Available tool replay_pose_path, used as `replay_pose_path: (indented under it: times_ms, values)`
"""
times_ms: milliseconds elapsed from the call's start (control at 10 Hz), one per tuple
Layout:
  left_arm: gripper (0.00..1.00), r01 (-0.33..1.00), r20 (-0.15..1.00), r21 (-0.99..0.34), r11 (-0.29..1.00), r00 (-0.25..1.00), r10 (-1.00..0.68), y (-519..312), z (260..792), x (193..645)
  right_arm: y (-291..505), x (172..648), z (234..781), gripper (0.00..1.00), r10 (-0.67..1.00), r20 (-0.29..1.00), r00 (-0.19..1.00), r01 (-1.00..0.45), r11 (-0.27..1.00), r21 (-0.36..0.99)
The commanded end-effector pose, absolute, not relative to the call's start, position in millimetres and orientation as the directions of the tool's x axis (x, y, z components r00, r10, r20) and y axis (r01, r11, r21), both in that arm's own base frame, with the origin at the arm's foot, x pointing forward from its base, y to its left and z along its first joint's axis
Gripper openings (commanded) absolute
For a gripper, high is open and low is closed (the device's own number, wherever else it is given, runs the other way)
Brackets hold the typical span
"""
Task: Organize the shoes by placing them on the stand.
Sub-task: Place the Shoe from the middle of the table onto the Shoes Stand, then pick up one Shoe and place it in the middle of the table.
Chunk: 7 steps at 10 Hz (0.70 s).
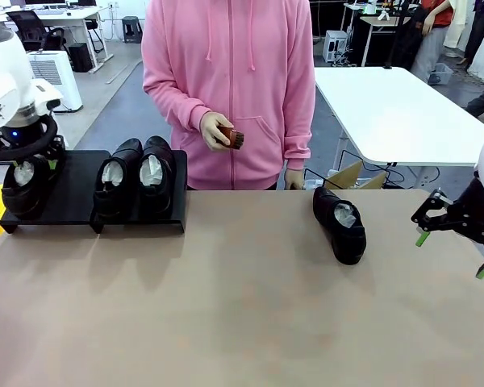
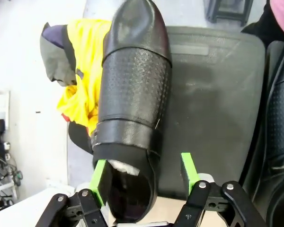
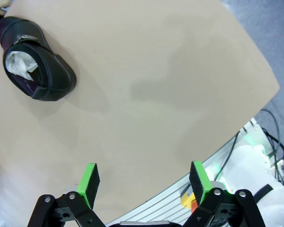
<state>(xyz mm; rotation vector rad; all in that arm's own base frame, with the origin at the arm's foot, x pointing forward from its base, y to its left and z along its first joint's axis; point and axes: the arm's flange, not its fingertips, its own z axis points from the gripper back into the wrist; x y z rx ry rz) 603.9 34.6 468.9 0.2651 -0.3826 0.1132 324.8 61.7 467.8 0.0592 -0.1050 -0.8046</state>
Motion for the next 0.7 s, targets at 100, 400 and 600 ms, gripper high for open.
replay_pose_path:
  times_ms: [100,400,600]
  values:
    - [0.76,-0.149,0.37,0.24,0.959,0.928,0.052,34.4,456.2,610.2,62.3,326.2,467.4,1.0,-0.721,0.073,0.689,0.713,0.693,0.111]
    - [0.76,-0.149,0.37,0.24,0.959,0.928,0.052,34.4,456.2,610.2,62.3,326.2,467.4,1.0,-0.721,0.073,0.689,0.713,0.693,0.111]
    - [0.76,-0.149,0.37,0.24,0.959,0.928,0.052,34.4,456.2,610.2,62.3,326.2,467.4,1.0,-0.721,0.073,0.689,0.713,0.693,0.111]
